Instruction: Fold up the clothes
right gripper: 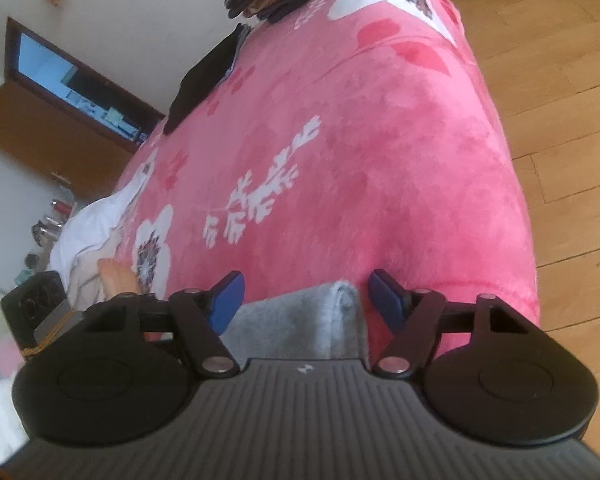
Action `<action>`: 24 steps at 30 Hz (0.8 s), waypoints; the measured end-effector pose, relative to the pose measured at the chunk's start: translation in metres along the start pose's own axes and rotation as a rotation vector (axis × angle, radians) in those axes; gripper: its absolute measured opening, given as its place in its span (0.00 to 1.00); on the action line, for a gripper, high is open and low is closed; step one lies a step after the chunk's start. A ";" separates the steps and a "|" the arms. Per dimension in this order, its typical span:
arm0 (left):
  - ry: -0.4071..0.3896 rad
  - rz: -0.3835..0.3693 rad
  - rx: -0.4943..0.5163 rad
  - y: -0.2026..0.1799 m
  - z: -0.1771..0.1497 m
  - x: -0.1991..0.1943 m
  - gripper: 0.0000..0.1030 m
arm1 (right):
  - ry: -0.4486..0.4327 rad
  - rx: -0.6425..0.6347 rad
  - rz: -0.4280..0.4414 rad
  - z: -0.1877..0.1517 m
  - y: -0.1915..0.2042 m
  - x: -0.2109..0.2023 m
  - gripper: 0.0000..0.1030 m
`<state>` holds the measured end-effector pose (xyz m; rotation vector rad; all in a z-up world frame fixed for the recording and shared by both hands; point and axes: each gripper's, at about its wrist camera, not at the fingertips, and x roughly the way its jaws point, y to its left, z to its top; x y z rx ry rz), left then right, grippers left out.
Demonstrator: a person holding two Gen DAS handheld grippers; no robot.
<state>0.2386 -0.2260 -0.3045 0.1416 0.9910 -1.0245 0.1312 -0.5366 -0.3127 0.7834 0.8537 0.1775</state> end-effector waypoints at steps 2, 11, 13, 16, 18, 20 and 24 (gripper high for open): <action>0.003 0.013 0.025 -0.004 -0.001 0.001 0.40 | 0.013 -0.016 -0.013 -0.005 0.002 -0.002 0.50; -0.062 0.160 0.176 -0.047 -0.008 -0.018 0.14 | -0.047 -0.086 -0.107 -0.017 0.022 -0.019 0.14; -0.097 0.163 0.185 -0.056 -0.009 -0.035 0.13 | -0.072 -0.095 -0.096 -0.019 0.029 -0.029 0.14; -0.149 0.157 0.221 -0.075 -0.011 -0.064 0.13 | -0.117 -0.106 -0.059 -0.025 0.040 -0.051 0.13; -0.180 0.150 0.261 -0.090 -0.015 -0.085 0.13 | -0.147 -0.124 -0.039 -0.033 0.051 -0.071 0.13; -0.207 0.144 0.303 -0.107 -0.021 -0.106 0.13 | -0.175 -0.145 -0.017 -0.043 0.062 -0.093 0.13; -0.252 0.133 0.380 -0.140 -0.033 -0.139 0.13 | -0.222 -0.200 0.013 -0.066 0.087 -0.139 0.12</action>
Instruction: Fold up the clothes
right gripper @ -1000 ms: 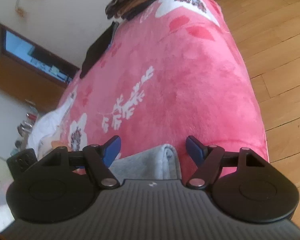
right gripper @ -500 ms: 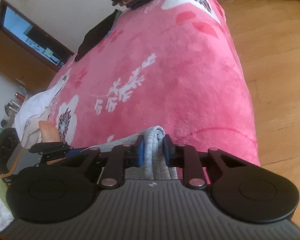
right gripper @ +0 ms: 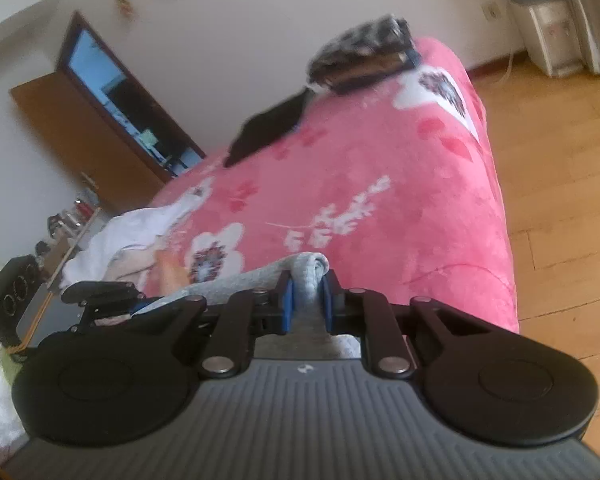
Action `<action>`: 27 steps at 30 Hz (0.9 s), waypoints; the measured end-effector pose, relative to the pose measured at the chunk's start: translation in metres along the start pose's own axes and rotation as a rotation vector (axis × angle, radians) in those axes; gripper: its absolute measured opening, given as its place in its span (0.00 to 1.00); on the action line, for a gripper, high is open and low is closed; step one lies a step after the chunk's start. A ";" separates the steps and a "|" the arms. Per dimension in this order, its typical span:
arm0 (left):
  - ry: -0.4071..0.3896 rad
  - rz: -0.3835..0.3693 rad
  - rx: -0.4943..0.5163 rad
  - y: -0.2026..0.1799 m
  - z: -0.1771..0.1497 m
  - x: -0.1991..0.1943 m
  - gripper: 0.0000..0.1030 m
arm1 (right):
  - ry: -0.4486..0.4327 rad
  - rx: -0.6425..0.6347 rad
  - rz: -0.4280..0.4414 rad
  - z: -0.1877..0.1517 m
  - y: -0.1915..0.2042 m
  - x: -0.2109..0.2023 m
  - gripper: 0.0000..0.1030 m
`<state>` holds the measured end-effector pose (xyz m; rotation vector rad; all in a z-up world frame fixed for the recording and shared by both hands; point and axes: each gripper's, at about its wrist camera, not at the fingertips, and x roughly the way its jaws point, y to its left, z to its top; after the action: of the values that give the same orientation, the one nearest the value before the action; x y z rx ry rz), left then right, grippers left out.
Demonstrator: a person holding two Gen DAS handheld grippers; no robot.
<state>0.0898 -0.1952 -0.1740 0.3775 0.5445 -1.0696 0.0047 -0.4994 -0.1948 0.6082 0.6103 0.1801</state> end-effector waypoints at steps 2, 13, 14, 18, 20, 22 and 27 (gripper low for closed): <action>-0.016 0.008 0.036 -0.014 0.003 -0.011 0.13 | -0.014 -0.028 0.001 -0.004 0.012 -0.020 0.12; -0.123 -0.089 0.112 -0.083 -0.008 -0.086 0.12 | -0.119 -0.047 0.040 -0.048 0.042 -0.108 0.12; -0.128 -0.112 0.133 -0.094 -0.012 -0.095 0.12 | -0.124 -0.051 0.044 -0.057 0.046 -0.120 0.12; -0.116 -0.231 0.181 -0.135 -0.037 -0.123 0.11 | -0.109 -0.064 0.034 -0.099 0.055 -0.166 0.12; -0.093 -0.296 0.195 -0.152 -0.052 -0.131 0.11 | -0.093 -0.057 0.030 -0.124 0.057 -0.186 0.12; -0.057 -0.354 0.191 -0.166 -0.070 -0.133 0.11 | -0.073 -0.048 0.018 -0.152 0.058 -0.203 0.12; 0.065 -0.430 0.152 -0.195 -0.117 -0.112 0.10 | 0.010 -0.019 -0.048 -0.217 0.051 -0.217 0.12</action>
<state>-0.1541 -0.1366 -0.2084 0.4406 0.6196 -1.5228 -0.2980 -0.4260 -0.2020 0.5736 0.6314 0.1438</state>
